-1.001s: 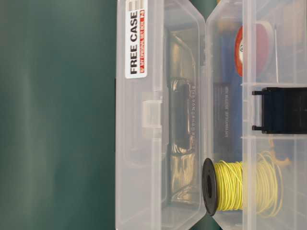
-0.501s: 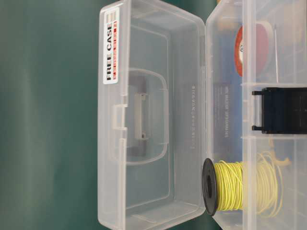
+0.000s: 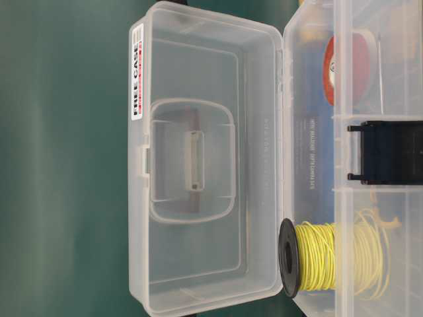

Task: Open the tool box with both arms.
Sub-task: 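Lift the lid upward and swing it back away from the front latch, then push the lid fully back and release it behind the box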

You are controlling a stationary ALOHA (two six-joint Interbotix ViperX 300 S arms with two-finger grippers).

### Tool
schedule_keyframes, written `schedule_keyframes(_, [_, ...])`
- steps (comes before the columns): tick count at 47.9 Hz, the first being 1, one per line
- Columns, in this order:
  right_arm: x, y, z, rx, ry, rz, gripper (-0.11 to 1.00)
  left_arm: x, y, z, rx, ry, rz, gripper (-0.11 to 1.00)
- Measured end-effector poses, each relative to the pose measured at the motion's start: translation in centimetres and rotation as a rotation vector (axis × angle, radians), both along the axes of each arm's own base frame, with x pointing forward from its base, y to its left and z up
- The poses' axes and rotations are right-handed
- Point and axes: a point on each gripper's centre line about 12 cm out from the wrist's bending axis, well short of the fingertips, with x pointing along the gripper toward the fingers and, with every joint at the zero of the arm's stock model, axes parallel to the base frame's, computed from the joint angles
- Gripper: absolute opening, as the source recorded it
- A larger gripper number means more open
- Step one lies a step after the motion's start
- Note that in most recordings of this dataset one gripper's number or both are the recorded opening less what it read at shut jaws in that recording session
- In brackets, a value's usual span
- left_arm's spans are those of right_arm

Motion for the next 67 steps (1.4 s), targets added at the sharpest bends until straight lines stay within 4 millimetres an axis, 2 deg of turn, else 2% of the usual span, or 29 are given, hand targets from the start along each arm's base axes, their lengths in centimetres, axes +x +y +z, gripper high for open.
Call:
schedule_keyframes(20, [0.1,-3.7,-0.4,0.009,0.005,-0.109,0.86,0.1,3.0,-0.3,-0.003,0.023,0.079,0.90])
schedule_keyframes(33, [0.6,-5.8,-0.7,0.024,0.023,-0.149,0.86,0.1,5.0,-1.5,-0.031,0.058,0.128,0.90])
schedule_keyframes(56, [0.1,-6.2,-0.7,0.028,0.028,-0.172,0.86,-0.1,5.3,-1.4,-0.006,0.076,0.125,0.90])
schedule_keyframes(67, [-2.3,-5.8,-0.7,0.039,0.046,-0.219,0.86,-1.7,4.9,-1.5,-0.004,0.074,0.152,0.90])
